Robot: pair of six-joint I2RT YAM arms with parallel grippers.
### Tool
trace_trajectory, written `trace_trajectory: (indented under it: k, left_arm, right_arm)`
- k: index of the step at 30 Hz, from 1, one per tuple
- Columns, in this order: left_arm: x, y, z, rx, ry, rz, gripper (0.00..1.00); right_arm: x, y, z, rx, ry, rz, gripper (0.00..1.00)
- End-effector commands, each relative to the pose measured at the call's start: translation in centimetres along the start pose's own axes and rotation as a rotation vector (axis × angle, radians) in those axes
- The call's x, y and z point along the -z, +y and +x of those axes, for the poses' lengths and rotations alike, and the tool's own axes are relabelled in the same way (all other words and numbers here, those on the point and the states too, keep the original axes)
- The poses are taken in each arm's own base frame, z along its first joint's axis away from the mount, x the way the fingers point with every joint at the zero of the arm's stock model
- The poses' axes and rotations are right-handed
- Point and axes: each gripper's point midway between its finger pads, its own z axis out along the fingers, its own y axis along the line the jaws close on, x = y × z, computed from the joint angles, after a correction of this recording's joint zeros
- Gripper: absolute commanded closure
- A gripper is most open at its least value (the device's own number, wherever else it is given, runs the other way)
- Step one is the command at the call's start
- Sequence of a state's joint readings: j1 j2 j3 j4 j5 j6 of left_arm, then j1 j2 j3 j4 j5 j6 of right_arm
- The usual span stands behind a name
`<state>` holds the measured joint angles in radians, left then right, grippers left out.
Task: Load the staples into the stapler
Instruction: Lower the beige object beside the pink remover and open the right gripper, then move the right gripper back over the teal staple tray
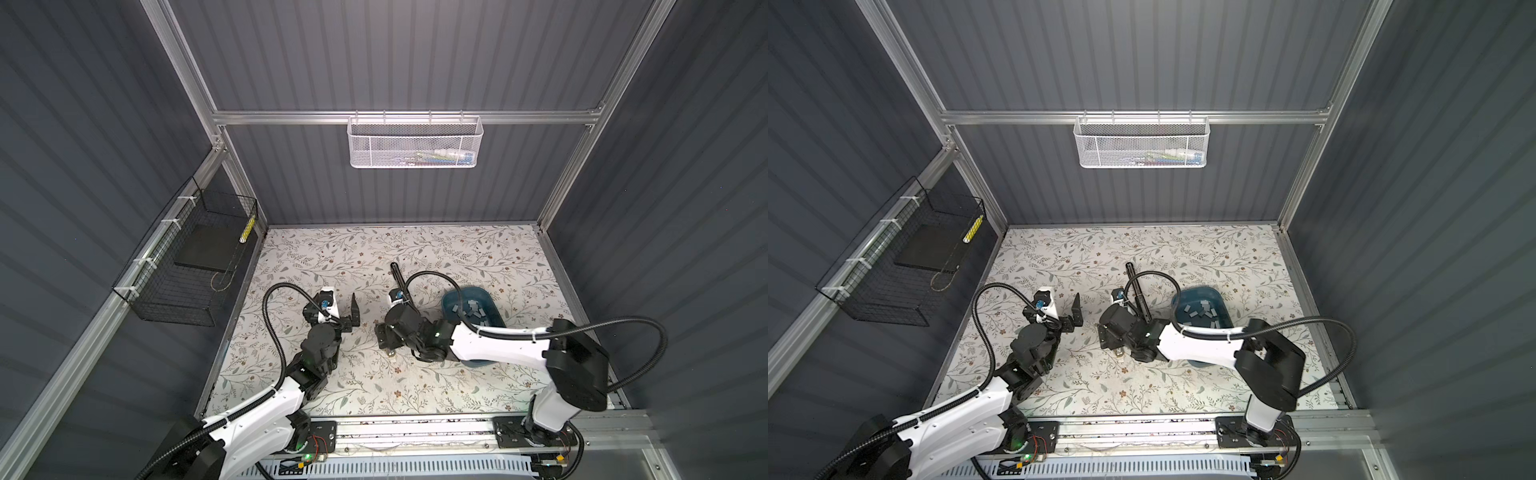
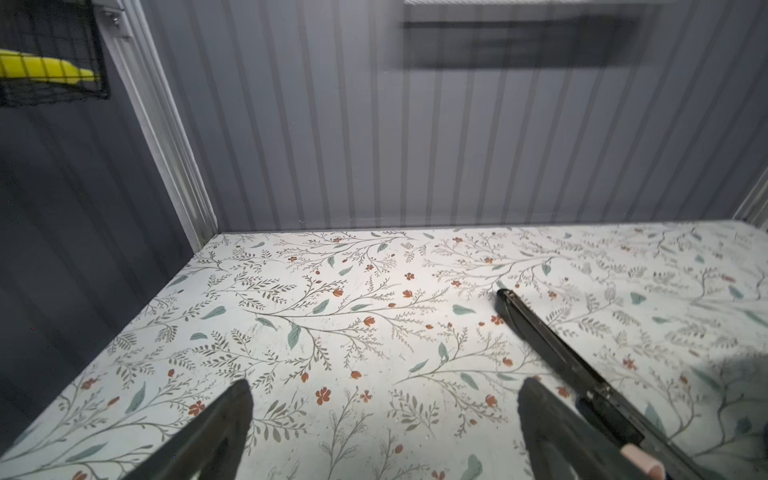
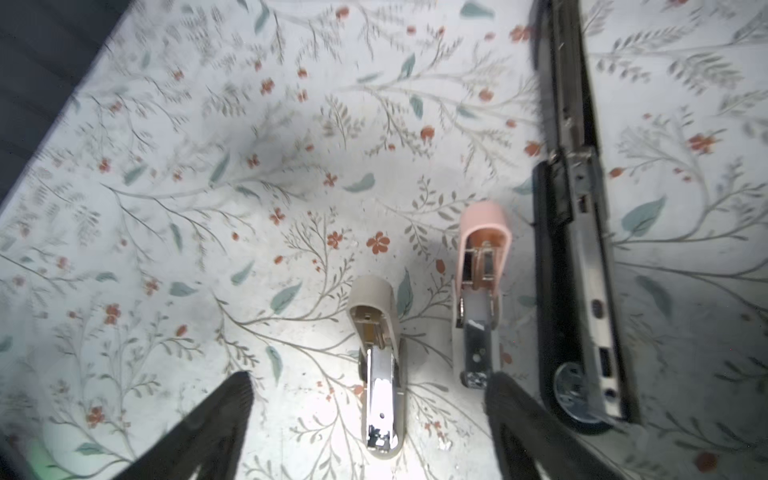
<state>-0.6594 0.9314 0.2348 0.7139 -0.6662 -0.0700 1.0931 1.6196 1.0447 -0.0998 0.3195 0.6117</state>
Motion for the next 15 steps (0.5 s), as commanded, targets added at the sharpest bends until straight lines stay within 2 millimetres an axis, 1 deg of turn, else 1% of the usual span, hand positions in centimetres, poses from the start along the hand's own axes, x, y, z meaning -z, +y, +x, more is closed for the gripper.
trace_trajectory:
  k: [1,2,3,5,7,9,10,13,14,15]
  left_arm:
    - [0.4,3.0,-1.5,0.256,-0.064,-0.164,0.0]
    - [0.5,3.8,-1.6,0.293,-0.067,-0.207,0.0]
    - [0.7,4.1,-1.6,0.304,-0.068,-0.225,0.0]
    - [1.0,3.9,-2.4,0.298,-0.087,-0.193,0.0]
    - [1.5,3.2,-3.6,0.306,-0.117,-0.119,0.0]
    - [2.1,2.3,-4.8,0.332,-0.15,-0.032,0.0]
    - [2.6,1.8,-5.3,0.347,-0.169,0.018,0.0]
    - [4.3,1.5,-6.1,0.417,-0.256,0.119,0.0]
    - [4.8,1.5,-6.2,0.421,-0.281,0.145,0.0]
    - [5.2,1.1,-6.4,0.393,-0.307,0.18,0.0]
  right_arm:
    - [3.5,-1.5,-3.5,0.032,-0.142,0.057,0.01]
    - [4.7,-2.4,-4.6,0.016,-0.19,0.095,0.01]
    - [5.9,-3.4,-5.9,-0.008,-0.244,0.14,0.01]
    - [8.0,-5.1,-7.8,-0.046,-0.351,0.213,0.01]
    - [10.6,-7.1,-9.4,-0.09,-0.446,0.287,0.01]
    - [12.3,-8.4,-10.3,-0.087,-0.488,0.304,0.01]
    - [13.2,-9.3,-10.7,-0.076,-0.507,0.332,0.01]
    - [14.8,-11.9,-11.7,0.031,-0.576,0.424,0.01]
    - [15.0,-13.3,-11.7,0.059,-0.58,0.468,0.01]
    - [15.6,-14.6,-11.7,0.057,-0.571,0.483,0.01]
